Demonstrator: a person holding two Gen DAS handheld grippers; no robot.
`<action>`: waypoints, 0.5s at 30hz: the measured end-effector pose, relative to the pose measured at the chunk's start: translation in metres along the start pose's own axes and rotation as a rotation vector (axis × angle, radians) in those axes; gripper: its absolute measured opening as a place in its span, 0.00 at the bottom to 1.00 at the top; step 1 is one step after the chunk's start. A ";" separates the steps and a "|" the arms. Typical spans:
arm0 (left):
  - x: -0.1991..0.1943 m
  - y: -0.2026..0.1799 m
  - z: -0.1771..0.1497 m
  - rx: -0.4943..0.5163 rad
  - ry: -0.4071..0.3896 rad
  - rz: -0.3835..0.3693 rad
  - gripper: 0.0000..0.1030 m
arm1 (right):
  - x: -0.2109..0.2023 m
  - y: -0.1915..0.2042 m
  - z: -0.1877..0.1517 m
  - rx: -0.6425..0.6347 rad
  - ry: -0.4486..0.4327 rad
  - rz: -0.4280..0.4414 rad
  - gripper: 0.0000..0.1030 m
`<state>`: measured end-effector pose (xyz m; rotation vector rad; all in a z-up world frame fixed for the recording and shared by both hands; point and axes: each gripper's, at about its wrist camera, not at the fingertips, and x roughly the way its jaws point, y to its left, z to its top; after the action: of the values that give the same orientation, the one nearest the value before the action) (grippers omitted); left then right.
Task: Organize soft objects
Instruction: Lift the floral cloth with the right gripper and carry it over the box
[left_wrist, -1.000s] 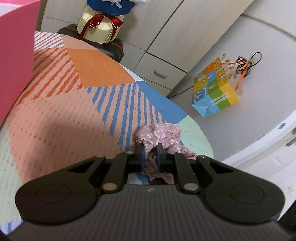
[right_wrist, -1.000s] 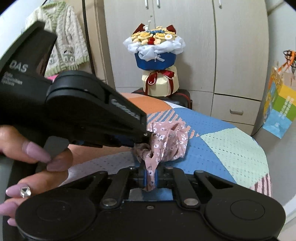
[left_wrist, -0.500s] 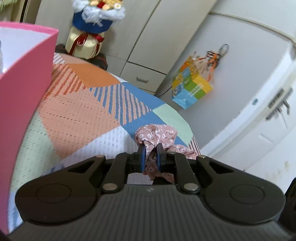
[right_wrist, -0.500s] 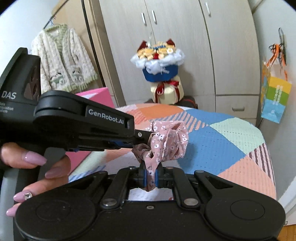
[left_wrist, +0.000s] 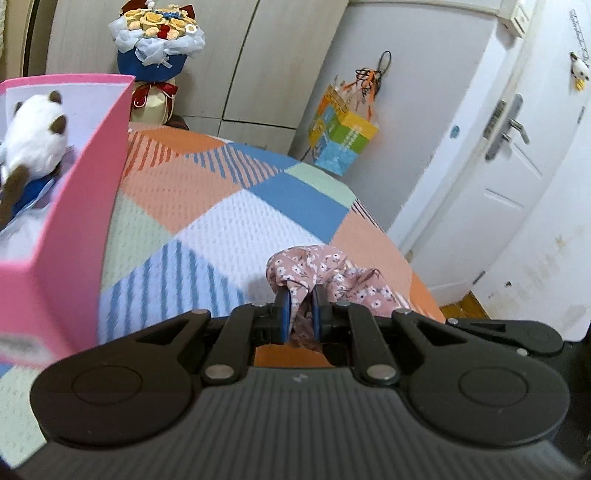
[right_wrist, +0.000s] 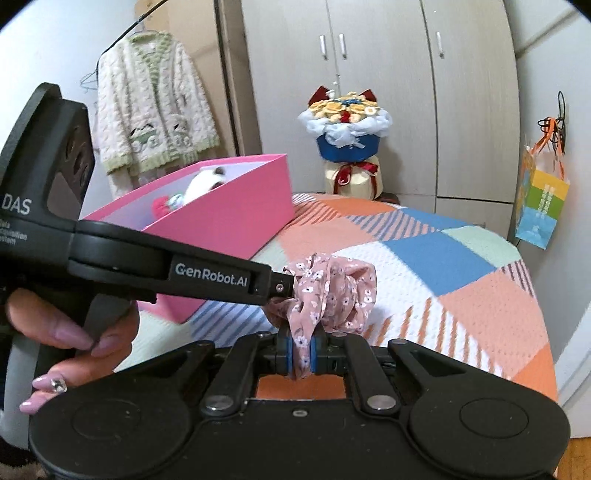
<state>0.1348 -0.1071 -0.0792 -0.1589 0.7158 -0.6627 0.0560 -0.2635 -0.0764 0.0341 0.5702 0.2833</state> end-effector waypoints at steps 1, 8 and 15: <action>-0.007 0.002 -0.003 0.001 0.008 -0.009 0.10 | -0.004 0.005 -0.001 -0.001 0.006 0.008 0.10; -0.044 0.016 -0.023 0.008 0.088 -0.060 0.10 | -0.023 0.037 -0.006 -0.010 0.086 0.067 0.10; -0.093 0.026 -0.030 0.031 0.096 -0.076 0.10 | -0.037 0.069 0.002 -0.021 0.155 0.159 0.11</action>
<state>0.0762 -0.0269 -0.0591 -0.1264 0.7944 -0.7574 0.0097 -0.2069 -0.0471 0.0375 0.7200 0.4494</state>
